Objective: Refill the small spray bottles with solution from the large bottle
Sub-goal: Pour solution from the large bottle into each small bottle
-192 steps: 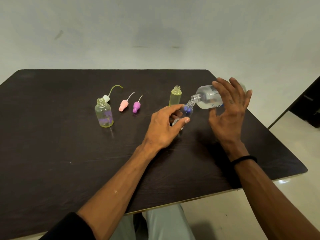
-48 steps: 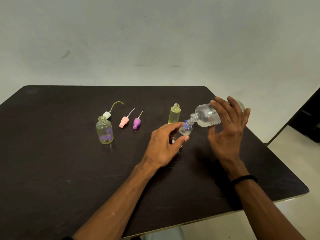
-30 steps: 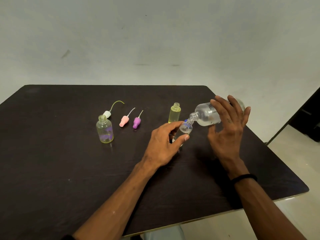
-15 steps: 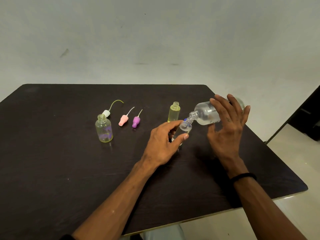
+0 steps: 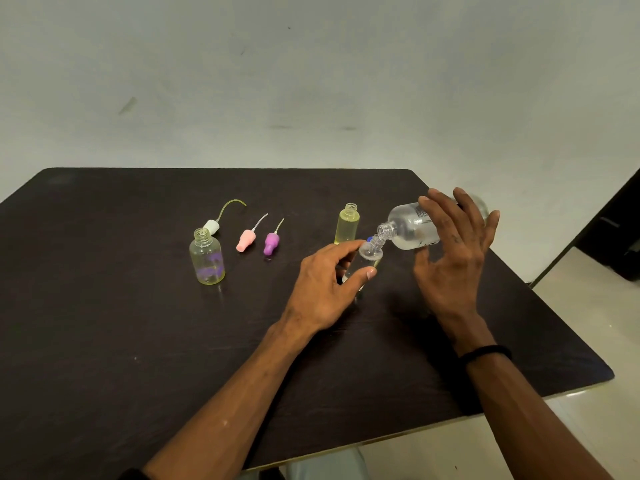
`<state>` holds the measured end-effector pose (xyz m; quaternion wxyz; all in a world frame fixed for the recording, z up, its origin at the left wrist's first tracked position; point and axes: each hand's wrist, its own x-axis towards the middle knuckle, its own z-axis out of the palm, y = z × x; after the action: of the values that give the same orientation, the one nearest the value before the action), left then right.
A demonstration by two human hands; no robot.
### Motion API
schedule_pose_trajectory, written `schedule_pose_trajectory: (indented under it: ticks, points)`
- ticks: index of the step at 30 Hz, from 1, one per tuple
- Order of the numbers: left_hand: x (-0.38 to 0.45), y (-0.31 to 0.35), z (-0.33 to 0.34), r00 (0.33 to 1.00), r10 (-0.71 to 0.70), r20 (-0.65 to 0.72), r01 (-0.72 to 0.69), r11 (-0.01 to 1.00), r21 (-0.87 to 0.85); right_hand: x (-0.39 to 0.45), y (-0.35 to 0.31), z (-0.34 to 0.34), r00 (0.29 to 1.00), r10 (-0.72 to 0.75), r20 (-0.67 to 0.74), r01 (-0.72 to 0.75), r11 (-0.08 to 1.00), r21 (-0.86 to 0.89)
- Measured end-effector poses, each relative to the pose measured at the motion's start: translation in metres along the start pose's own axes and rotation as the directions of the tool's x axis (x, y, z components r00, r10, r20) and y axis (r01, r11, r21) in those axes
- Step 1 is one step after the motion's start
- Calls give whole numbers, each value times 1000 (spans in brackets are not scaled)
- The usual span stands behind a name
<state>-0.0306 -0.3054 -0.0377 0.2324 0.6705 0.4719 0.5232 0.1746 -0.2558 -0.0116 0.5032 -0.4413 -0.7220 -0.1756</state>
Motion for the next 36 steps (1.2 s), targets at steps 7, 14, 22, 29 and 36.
schedule_pose_trajectory:
  ticks: [7, 14, 22, 29, 36]
  points:
    - [0, 0, 0, 1000, 6, 3, -6, 1000, 9, 0, 0, 0, 1000, 0, -4, 0, 1000, 4]
    - [0, 1, 0, 1000, 8, 6, -8, 1000, 24, 0, 0, 0, 1000, -2, 0, 2, 1000, 7]
    - [0, 1, -1, 1000, 9, 9, -9, 1000, 25, -1, 2, 2, 1000, -7, 3, 7, 1000, 3]
    - [0, 1, -1, 1000, 10, 12, -11, 1000, 21, -1, 1, 1, 1000, -19, 2, 19, 1000, -11]
    - [-1, -2, 1, 1000, -4, 18, 4, 1000, -7, -4, 3, 4, 999, 1, 34, -2, 1000, 21]
